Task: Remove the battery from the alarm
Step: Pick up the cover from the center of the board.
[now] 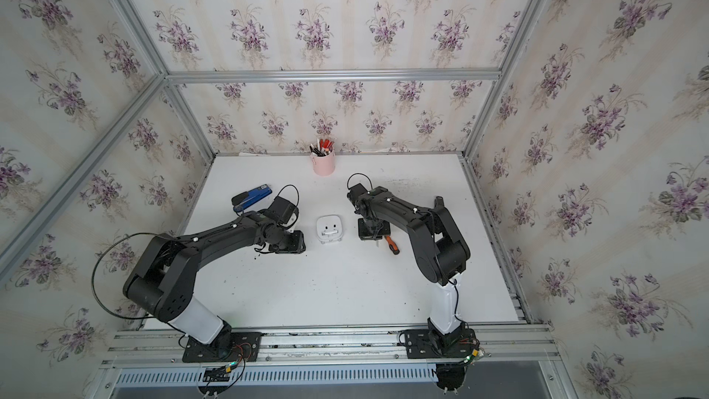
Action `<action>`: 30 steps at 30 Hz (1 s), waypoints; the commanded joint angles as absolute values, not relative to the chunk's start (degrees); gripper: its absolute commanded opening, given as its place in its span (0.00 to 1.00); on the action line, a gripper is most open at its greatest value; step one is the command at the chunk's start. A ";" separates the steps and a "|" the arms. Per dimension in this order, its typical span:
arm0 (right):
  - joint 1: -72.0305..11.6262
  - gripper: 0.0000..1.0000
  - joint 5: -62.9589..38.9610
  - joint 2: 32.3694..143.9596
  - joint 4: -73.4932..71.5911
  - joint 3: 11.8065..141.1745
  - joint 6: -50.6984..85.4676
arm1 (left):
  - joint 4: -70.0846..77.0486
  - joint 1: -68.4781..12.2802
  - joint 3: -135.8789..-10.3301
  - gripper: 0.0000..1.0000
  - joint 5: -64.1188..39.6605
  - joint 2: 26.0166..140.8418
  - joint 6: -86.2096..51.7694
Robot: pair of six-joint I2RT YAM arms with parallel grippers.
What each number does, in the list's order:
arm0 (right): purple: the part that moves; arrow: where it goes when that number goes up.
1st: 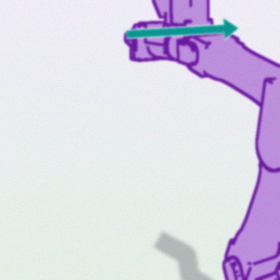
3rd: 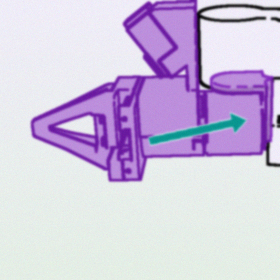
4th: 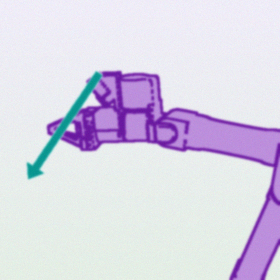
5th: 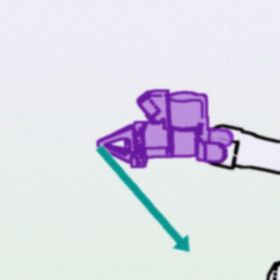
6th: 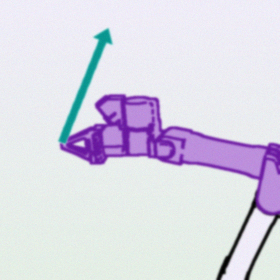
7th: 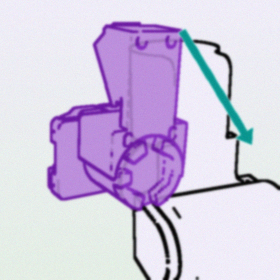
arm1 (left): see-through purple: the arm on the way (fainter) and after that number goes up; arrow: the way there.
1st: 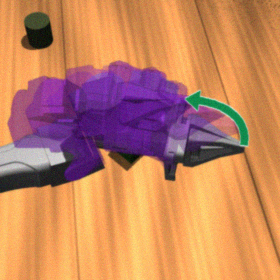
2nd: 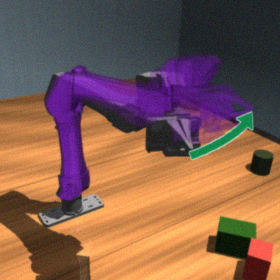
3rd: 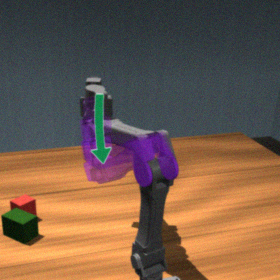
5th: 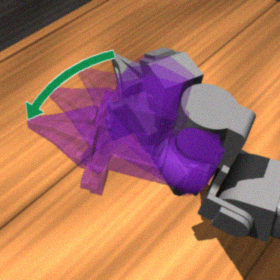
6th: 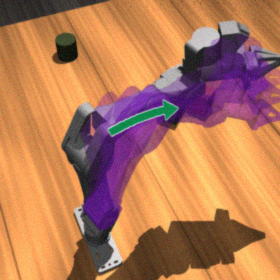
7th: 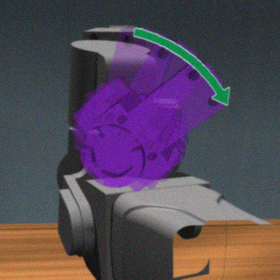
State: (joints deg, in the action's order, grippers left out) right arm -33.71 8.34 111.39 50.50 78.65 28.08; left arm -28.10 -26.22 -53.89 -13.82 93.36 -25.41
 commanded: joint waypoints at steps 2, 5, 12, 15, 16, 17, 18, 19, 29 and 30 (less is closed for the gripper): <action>-33.69 0.00 8.67 110.41 52.03 79.05 27.88 | -28.83 -26.12 -54.63 0.47 -13.86 93.78 -24.70; -33.62 0.00 8.87 110.22 52.53 79.40 27.56 | -28.76 -26.14 -54.67 0.47 -13.97 93.89 -24.71; -33.66 0.00 9.26 109.71 54.66 81.03 26.38 | -28.73 -26.17 -55.00 0.47 -14.69 94.24 -24.61; -33.75 0.00 10.23 108.45 55.63 81.46 25.65 | -28.81 -26.08 -55.66 0.47 -15.68 94.37 -24.52; -33.73 0.00 10.41 107.91 55.65 81.55 25.10 | -28.80 -26.03 -55.85 0.47 -16.08 94.39 -24.59; -33.87 0.00 11.02 107.23 55.70 81.63 24.26 | -28.81 -26.01 -56.13 0.47 -16.56 94.54 -24.61; -34.05 0.00 11.71 106.56 55.72 81.87 23.37 | -28.83 -25.84 -56.44 0.47 -17.05 94.70 -24.61; -34.12 0.00 11.89 106.06 55.67 82.05 22.16 | -28.79 -25.70 -56.72 0.47 -17.45 94.79 -24.61; -38.60 0.00 22.95 100.66 50.37 82.60 5.39 | -28.74 -23.37 -60.13 0.47 -23.01 95.92 -24.82; -38.70 0.00 23.19 99.94 48.80 81.78 3.72 | -28.59 -22.76 -60.43 0.47 -23.57 95.89 -24.79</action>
State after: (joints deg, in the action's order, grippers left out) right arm -38.04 18.50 101.45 52.45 82.85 11.20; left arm -28.56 -23.66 -59.70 -20.73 95.88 -25.06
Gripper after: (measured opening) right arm 0.058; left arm 0.466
